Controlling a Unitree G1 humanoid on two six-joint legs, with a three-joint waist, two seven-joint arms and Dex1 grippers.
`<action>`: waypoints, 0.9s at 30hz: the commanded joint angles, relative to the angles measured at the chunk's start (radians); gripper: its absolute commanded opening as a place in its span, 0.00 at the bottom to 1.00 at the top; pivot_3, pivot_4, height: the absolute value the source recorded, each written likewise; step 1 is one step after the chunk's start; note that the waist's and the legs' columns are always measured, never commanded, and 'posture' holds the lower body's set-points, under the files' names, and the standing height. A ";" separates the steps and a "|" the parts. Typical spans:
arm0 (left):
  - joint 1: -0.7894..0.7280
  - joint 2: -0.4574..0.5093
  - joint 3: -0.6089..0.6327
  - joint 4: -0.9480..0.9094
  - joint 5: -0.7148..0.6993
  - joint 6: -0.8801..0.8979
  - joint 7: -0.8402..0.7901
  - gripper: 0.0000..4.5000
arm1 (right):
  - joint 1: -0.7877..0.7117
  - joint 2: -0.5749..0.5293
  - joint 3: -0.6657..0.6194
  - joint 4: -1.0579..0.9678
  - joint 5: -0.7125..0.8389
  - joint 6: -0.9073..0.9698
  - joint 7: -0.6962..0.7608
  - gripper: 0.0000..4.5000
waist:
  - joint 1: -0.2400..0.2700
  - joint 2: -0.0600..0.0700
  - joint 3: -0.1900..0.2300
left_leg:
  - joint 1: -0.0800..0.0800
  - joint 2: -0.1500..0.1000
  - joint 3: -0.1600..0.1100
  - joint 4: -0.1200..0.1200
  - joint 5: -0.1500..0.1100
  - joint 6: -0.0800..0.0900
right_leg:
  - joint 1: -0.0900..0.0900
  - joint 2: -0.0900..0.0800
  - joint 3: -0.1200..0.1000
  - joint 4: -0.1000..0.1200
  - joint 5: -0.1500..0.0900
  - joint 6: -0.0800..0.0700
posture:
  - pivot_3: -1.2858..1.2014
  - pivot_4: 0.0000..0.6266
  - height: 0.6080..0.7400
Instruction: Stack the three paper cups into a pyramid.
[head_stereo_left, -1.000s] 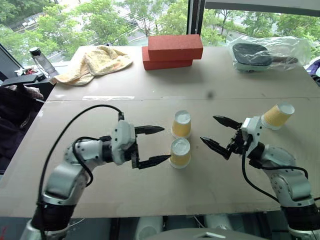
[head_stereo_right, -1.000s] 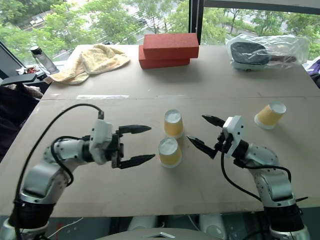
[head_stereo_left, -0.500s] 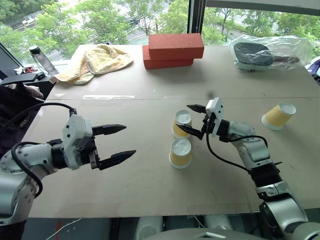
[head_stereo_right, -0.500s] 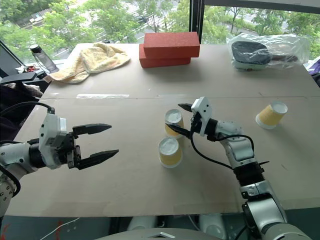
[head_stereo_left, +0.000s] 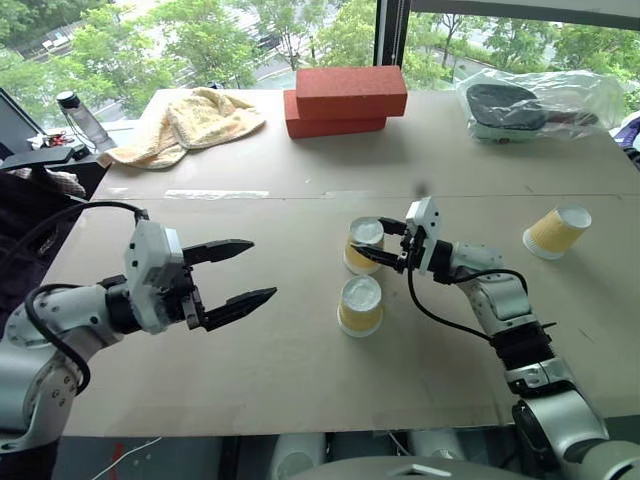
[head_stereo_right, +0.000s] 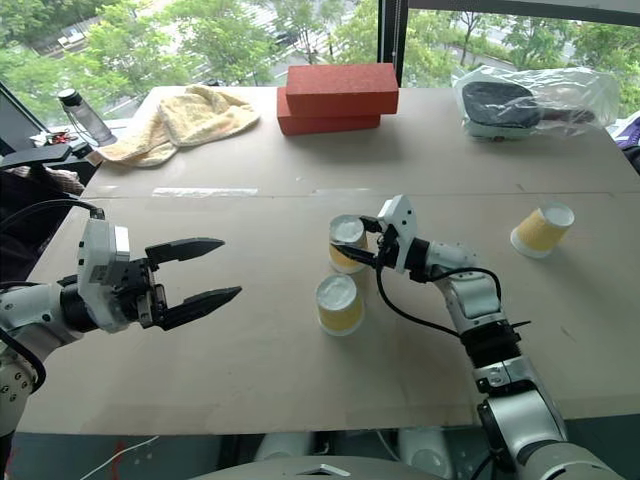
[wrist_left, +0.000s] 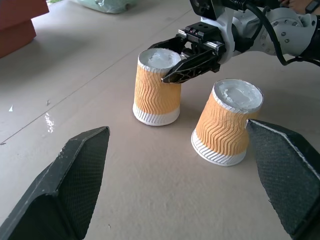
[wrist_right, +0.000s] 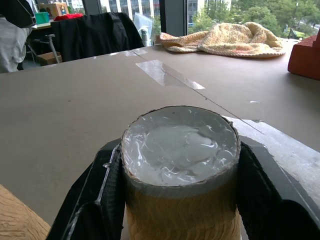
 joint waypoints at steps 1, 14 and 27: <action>-0.075 0.015 -0.049 -0.029 -0.023 0.006 -0.015 1.00 | 0.068 -0.079 -0.081 -0.134 0.057 0.038 0.019 0.48 | 0.004 0.000 0.000 | 0.000 -0.001 0.000 0.000 0.000 0.000 | 0.000 -0.001 0.000 0.000 0.000 0.000 | 0.52 0.24 0.93; -0.394 0.032 -0.332 0.097 0.053 -0.044 -0.266 1.00 | 0.449 -0.276 -0.151 -0.501 0.221 0.105 0.162 0.48 | -0.004 0.000 0.001 | 0.002 -0.001 0.000 0.000 -0.002 0.003 | 0.000 0.006 0.000 0.000 0.000 0.000 | 0.52 0.24 0.93; -0.464 0.026 -0.357 0.179 0.097 -0.090 -0.346 1.00 | 0.486 -0.239 -0.072 -0.517 0.162 0.075 0.113 0.65 | 0.001 0.000 0.001 | 0.001 0.000 0.001 0.001 0.000 0.001 | 0.000 0.006 0.001 0.000 0.000 0.000 | 0.52 0.24 0.93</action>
